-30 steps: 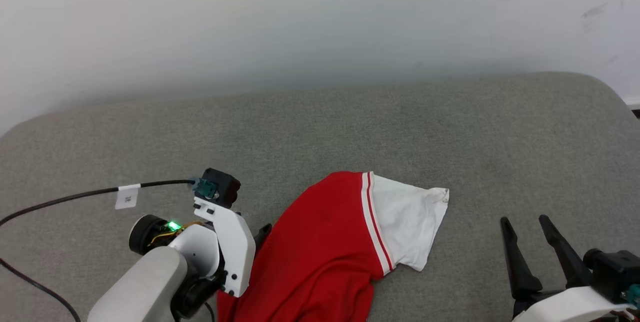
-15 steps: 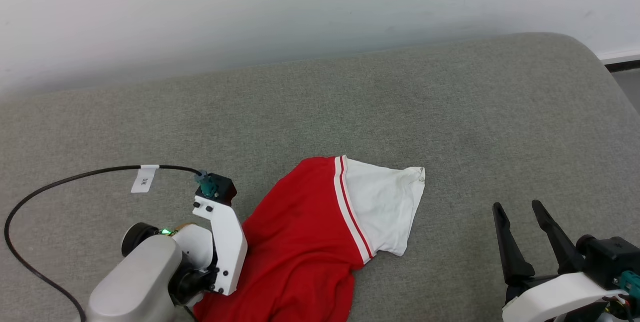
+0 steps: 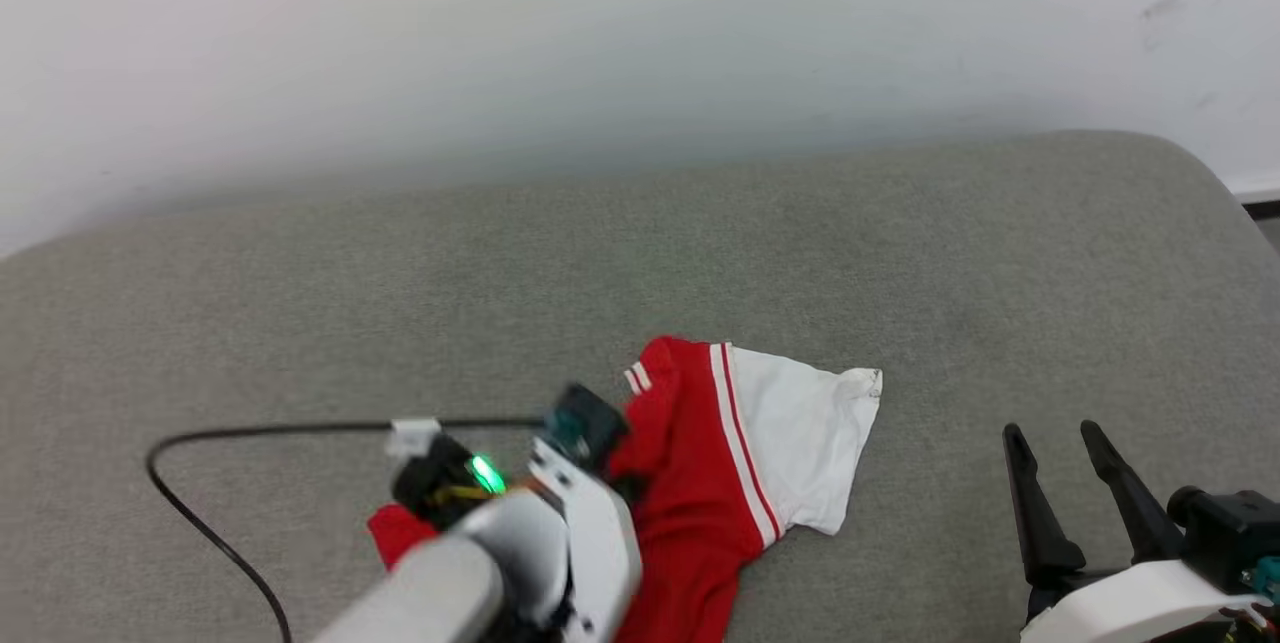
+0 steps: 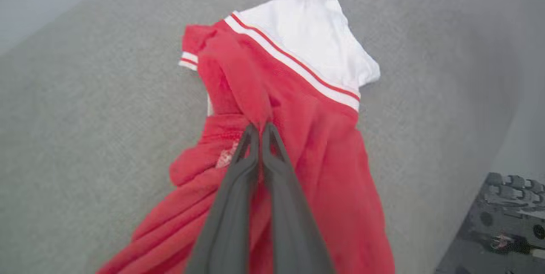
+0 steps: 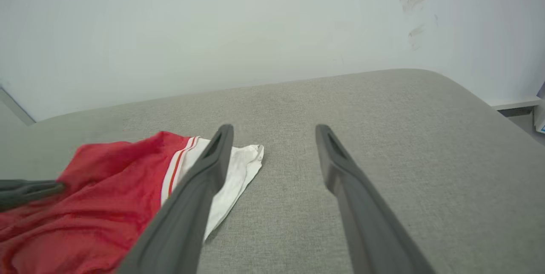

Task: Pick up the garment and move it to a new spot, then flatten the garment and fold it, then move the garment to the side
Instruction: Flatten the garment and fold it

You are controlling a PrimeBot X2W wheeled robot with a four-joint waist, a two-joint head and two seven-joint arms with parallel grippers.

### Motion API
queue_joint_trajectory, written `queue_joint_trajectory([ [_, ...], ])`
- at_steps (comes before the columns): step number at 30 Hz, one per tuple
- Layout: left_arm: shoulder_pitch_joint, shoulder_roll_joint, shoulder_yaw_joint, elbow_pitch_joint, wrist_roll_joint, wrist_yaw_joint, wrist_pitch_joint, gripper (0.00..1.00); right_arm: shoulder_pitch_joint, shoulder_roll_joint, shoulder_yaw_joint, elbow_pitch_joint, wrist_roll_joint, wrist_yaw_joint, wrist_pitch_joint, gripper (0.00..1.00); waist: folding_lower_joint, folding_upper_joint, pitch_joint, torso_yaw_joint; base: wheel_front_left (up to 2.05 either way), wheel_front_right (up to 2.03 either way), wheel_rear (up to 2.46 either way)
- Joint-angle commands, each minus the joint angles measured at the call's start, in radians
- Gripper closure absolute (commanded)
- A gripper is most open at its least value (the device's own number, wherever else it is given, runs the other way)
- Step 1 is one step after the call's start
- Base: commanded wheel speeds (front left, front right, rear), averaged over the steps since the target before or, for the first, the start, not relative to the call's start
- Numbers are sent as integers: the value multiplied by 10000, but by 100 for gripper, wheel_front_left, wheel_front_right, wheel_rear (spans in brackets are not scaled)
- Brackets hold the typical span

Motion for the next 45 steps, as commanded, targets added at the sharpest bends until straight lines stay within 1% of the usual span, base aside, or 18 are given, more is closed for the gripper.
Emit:
queue_joint_trajectory([
  [1, 369, -57, -195, -196, -15, -4, 123, 100, 42, 14, 15, -82, 34, -3, 11, 0, 0, -1, -99, 129, 0, 0, 0],
  [5, 1434, -223, -771, -470, -392, 19, 534, 100, 121, 14, 34, -143, 74, -3, 48, 0, 0, -1, -138, 207, 0, 0, 0],
  [8, 1942, -322, -939, -436, -686, 71, 661, 100, 146, 14, 18, -181, 85, -3, 52, 0, 0, -1, -102, 268, 0, 0, 0],
  [9, 2016, -348, -925, -456, -703, 118, 592, 73, 157, 14, -4, -199, 99, -3, 51, 0, 0, -1, -79, 304, 0, 0, 0],
  [10, 2047, -344, -908, -477, -665, 157, 480, 9, 162, 14, -15, -205, 91, -3, 54, 0, 0, -1, -67, 336, 0, 0, 0],
  [11, 2068, -369, -867, -518, -604, 201, 310, 0, 179, 14, -56, -212, 86, -3, 45, 0, 0, -1, -82, 383, 0, 0, 0],
  [14, 1947, -445, -621, -644, -399, 412, -390, 0, 166, 14, -122, -236, 28, -3, 67, 0, 0, -1, -158, 507, 0, 0, 0],
  [17, 1872, -554, -301, -879, -187, 719, -1191, 0, 250, 13, -175, -249, -20, -3, 128, 0, 0, -1, -324, 616, 0, 0, 0],
  [22, 1941, -610, 323, -1320, 60, 1286, -2412, 0, 319, 14, -207, -339, -70, -3, 210, 0, 0, -1, -475, 753, 0, 0, 0],
  [26, 2131, -669, 1026, -1536, 173, 1914, -3564, 0, 409, 14, -266, -384, -85, -3, 254, 0, 0, -1, -594, 861, 0, 0, 0],
  [27, 2131, -669, 1026, -1536, 173, 1914, -3564, 0, 409, 14, -266, -384, -85, -3, 254, 0, 0, -1, -594, 861, 0, 0, 0],
  [28, 2186, -689, 1279, -1573, 150, 2065, -3937, 0, 410, 14, -273, -395, -88, -3, 272, 0, 0, -1, -619, 883, 0, 0, 0],
  [31, 2408, -607, 1861, -1502, 152, 2411, -4855, 0, 478, 14, -268, -410, -106, -3, 317, 0, 0, -1, -688, 925, 0, 0, 0],
  [34, 2556, -452, 2348, -1392, 201, 2654, -5575, 0, 500, 14, -277, -429, -114, -3, 345, 0, 0, -1, -708, 966, 0, 0, 0],
  [37, 2717, -189, 2780, -1275, 162, 2833, -6059, 0, 517, 13, -290, -441, -123, -3, 380, 0, 0, -1, -716, 1003, 0, 0, 0],
  [41, 2968, 144, 3267, -1165, 164, 3109, -6354, 0, 504, 13, -300, -426, -134, -3, 407, 0, 0, -1, -701, 1052, 0, 0, 0],
  [45, 3153, 345, 3471, -1078, 166, 3168, -6480, 0, 405, 13, -484, -266, -117, -3, 606, 0, 0, -1, -683, 1143, 0, 0, 0],
])
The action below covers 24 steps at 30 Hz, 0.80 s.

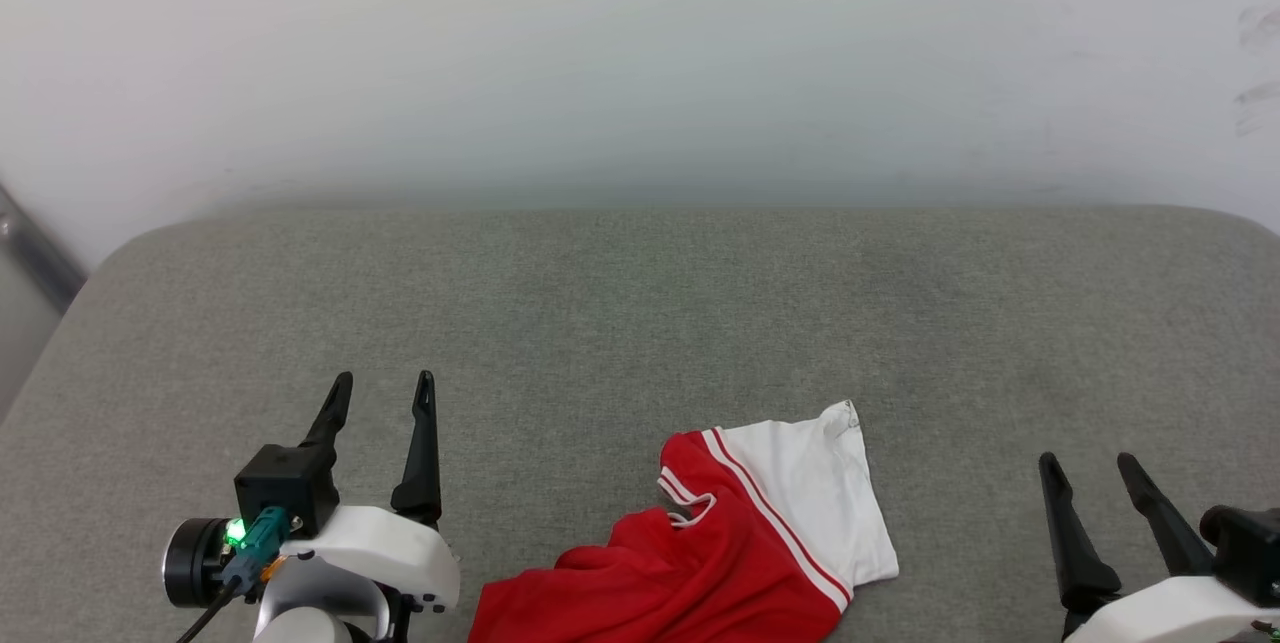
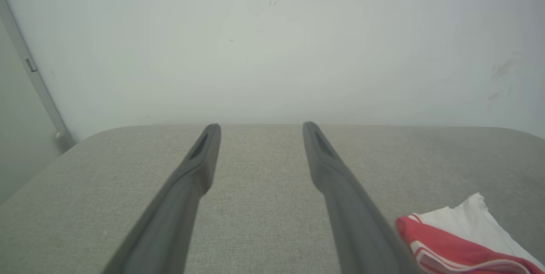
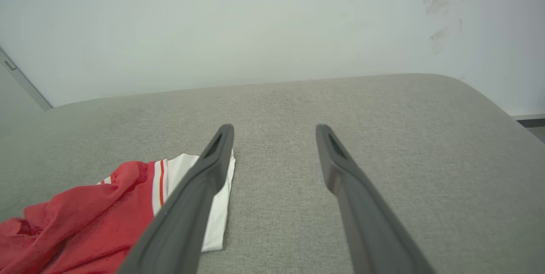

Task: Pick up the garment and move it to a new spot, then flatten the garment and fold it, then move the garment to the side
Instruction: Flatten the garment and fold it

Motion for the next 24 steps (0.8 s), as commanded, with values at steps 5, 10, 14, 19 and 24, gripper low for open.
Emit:
queue_joint_trajectory([
  [5, 94, 28, -62, -19, 102, -60, -103, 0, -238, 13, -678, 544, 278, -3, 797, 0, 0, 0, 71, 310, 0, 0, 0],
  [10, -149, -113, -282, -83, 217, -113, -78, 0, -935, -304, -1218, 1407, 847, -1, 2426, 0, 0, 0, 261, 737, 0, 0, 0],
  [14, -736, -362, -662, -269, 482, -349, -117, 0, -2376, -1221, -618, 2142, 1760, -1, 5982, 0, 0, 0, 995, 1479, 0, 0, 0],
  [19, -1218, -609, -861, -243, 660, -500, -202, 0, -3425, -1510, 26, 2468, 1980, -3, 7702, 0, 0, 0, 1641, 1979, 0, 0, 0],
  [24, -1559, -883, -1015, -202, 808, -583, -273, 0, -4286, -1705, 494, 3265, 2063, -3, 8237, 0, 0, 0, 2183, 2268, 0, 0, 0],
])
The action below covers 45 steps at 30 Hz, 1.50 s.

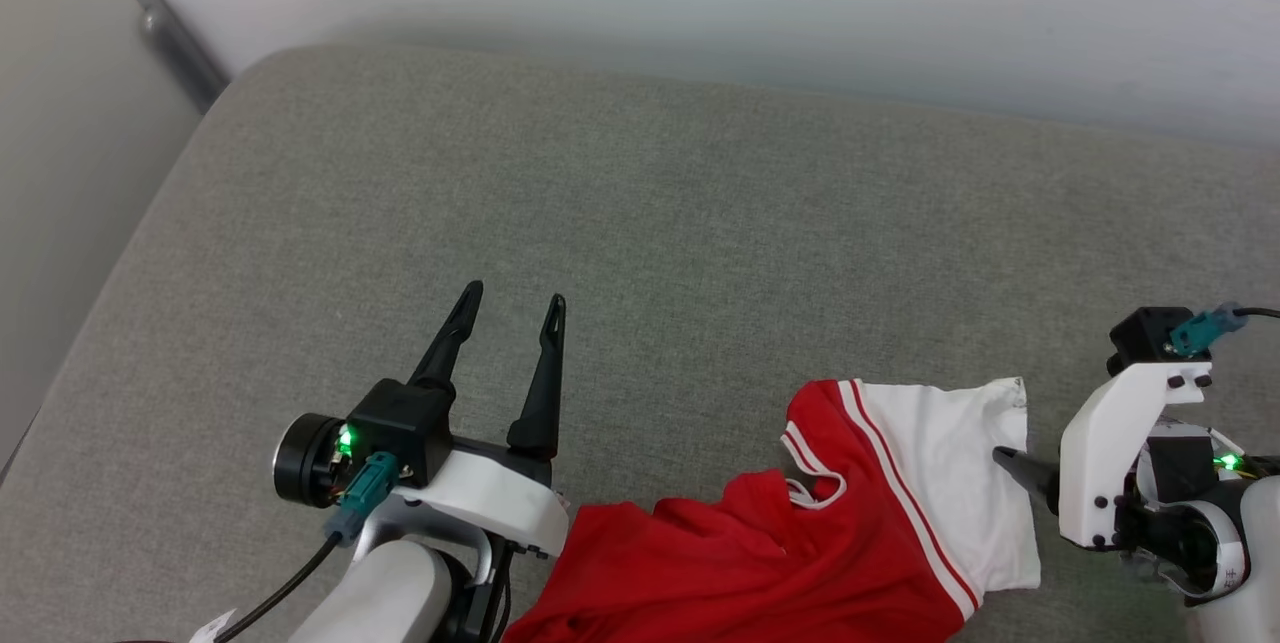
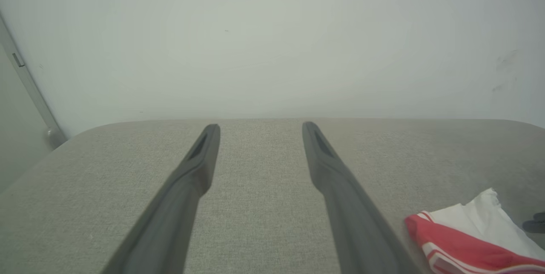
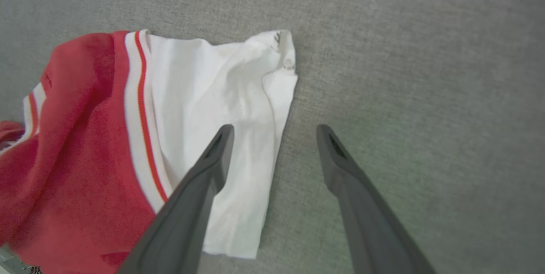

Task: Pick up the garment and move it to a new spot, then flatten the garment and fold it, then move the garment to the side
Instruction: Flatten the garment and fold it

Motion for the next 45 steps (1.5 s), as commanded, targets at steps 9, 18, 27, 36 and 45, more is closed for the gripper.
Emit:
queue_joint_trajectory([
  [9, -325, -240, -44, 207, 130, -153, -159, 0, -330, -69, 661, 1710, 401, 1, 706, 84, -1, -1, 603, 324, 0, 0, 0],
  [18, 30, -129, 75, 519, 15, -100, -165, 0, -1325, -957, 1527, 617, 690, -1, -439, 100, -1, -1, 140, -210, 0, 0, 0],
  [27, 584, 79, 215, 534, -266, 56, -63, 0, -861, -1584, 262, -991, 3, -2, -1190, 100, -1, -1, -654, -1153, 0, 0, 0],
  [36, 1002, 255, 223, 419, -427, 210, 160, 0, 1887, -606, -2668, -1212, -466, -1, -1324, 100, -1, -1, -1001, -1700, 0, 0, 0],
  [45, 1284, 533, 287, 428, -589, 321, 460, 0, 3354, 640, -3636, 902, -542, 1, -3209, 0, -1, -1, -1183, -1894, 0, 0, 0],
])
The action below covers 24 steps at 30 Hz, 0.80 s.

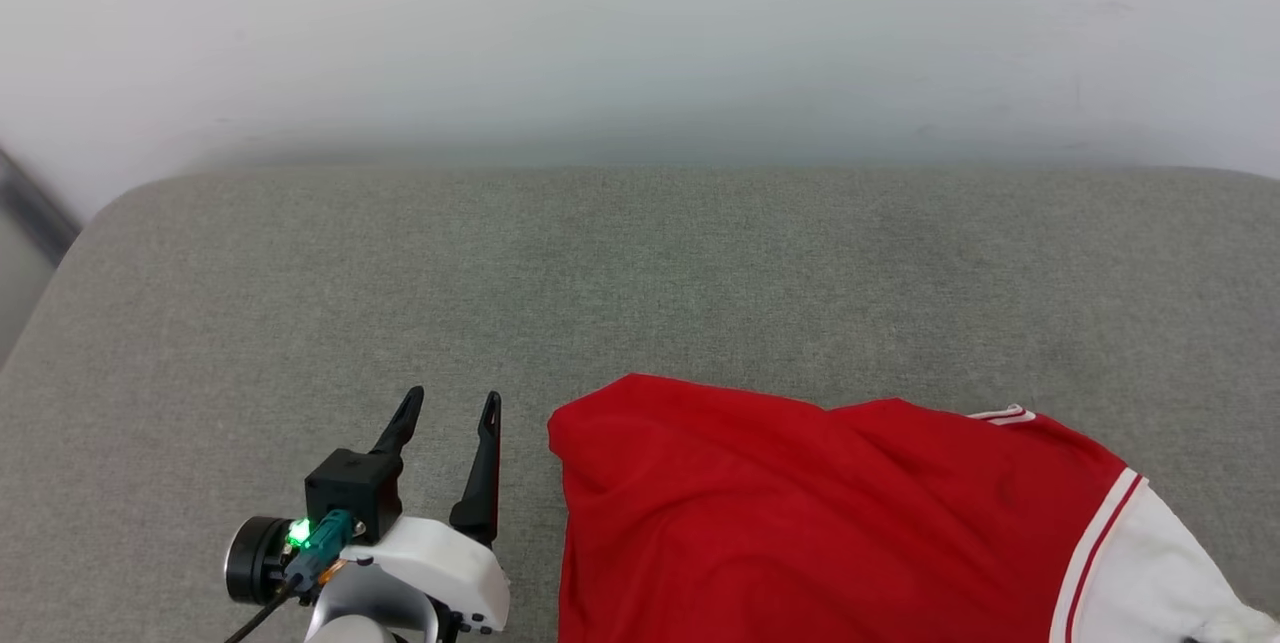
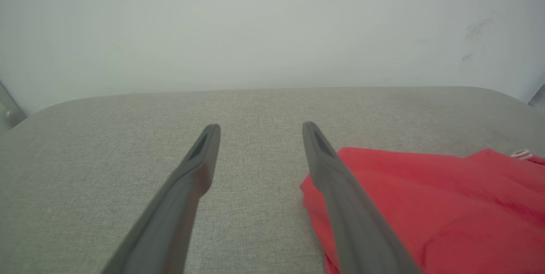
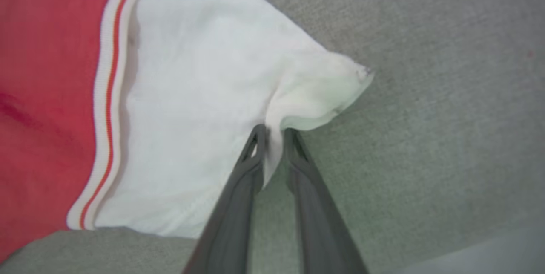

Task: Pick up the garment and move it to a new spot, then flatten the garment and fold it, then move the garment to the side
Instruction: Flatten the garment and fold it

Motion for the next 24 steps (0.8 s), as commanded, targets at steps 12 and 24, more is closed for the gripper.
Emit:
queue_joint_trajectory([
  [12, 649, 287, 118, 54, -348, 150, 168, 0, -440, 121, 476, -778, -1199, -1, -4693, 0, 0, 0, -585, -10, 0, 0, 0],
  [24, 966, 499, 190, 145, -587, 255, 464, 0, 516, 588, 2493, -3146, -1706, -3, -5983, 0, 0, 0, -837, -195, 0, 0, 0],
])
